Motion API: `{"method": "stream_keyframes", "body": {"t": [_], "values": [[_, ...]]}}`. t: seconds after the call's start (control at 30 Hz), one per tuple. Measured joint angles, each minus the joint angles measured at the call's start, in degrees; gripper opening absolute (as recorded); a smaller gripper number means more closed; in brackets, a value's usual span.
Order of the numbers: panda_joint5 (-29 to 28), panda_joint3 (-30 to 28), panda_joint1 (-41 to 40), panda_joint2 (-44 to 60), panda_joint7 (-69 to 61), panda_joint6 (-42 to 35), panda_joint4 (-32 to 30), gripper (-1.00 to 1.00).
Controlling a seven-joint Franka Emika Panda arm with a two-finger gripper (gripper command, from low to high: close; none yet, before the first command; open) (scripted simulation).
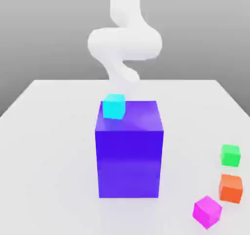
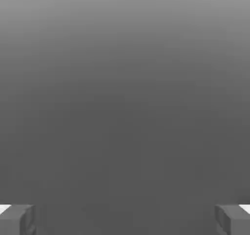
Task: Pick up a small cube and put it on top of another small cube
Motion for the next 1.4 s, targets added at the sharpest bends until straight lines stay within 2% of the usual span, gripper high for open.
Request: {"method": "stream_keyframes", "body": {"t": [0.07, 0.33, 0.43, 0.67, 0.8, 0.93, 0.97, 1.1, 1.33, 1.4], "values": [[-2.62, 2.57, -1.19, 4.46, 1.21, 1.09, -0.33, 0.00], [-2.63, 2.57, -1.19, 4.46, 1.21, 1.09, -0.33, 0.00], [-4.99, 4.91, -1.69, 9.17, 1.82, 3.05, -2.35, 0.00], [-5.00, 4.91, -1.69, 9.17, 1.82, 3.05, -2.35, 0.00], [-5.20, 7.19, -1.90, 12.66, 1.17, 5.36, -5.32, 0.00], [-5.59, 10.09, 0.03, 21.41, 0.21, 10.31, -9.94, 0.00], [-5.59, 10.09, 0.03, 21.41, 0.21, 10.31, -9.94, 0.00], [-4.94, 12.43, 2.82, 33.17, -1.57, 15.89, -12.02, 0.00], [-8.57, 13.42, 7.75, 60.47, -2.81, 24.30, -6.73, 0.00], [-9.56, 12.67, 8.78, 64.15, -2.55, 25.69, -5.62, 0.00]]}}
